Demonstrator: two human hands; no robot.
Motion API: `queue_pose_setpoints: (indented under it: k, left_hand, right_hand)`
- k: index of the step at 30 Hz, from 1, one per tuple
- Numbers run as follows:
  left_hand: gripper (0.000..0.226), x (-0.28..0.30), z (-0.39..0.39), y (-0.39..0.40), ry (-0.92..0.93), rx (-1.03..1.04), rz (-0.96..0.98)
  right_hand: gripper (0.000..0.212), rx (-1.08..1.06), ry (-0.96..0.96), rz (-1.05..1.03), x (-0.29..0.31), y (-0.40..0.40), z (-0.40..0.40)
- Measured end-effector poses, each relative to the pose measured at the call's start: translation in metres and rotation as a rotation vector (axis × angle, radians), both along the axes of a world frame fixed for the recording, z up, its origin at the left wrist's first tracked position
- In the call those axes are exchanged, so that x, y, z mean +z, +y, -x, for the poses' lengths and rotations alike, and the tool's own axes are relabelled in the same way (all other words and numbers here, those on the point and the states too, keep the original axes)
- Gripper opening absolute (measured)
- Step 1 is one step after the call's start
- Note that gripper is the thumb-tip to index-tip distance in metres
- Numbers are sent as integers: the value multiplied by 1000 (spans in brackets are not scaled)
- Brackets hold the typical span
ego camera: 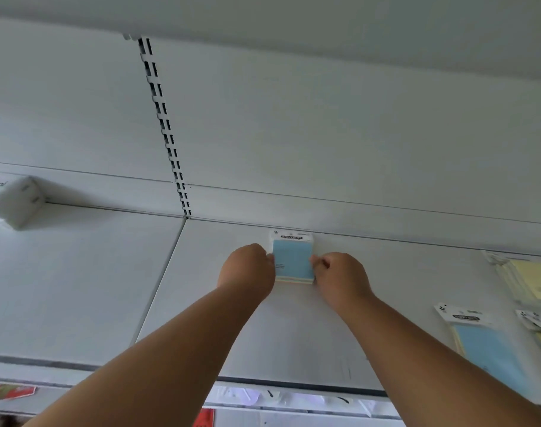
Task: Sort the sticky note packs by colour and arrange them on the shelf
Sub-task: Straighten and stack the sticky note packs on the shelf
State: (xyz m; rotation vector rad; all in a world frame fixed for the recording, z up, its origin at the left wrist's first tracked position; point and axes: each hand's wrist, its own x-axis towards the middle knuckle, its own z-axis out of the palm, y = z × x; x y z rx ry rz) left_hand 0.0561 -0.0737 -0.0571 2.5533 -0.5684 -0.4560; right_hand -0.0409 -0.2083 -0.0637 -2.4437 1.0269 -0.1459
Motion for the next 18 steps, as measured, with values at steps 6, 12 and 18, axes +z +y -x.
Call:
queue_pose_setpoints:
  k: [6,12,18]
  left_hand:
    - [39,-6,2,23,-113,-244,-79]
    - [20,-7,6,14,-200,-290,-95]
    - [21,-9,13,7,-254,-327,-104]
  right_hand:
    - [32,212,-46,139,-11,-3,36]
    - [21,285,-53,173,-10,-2,29]
    - [25,260,-69,229,-13,-2,34]
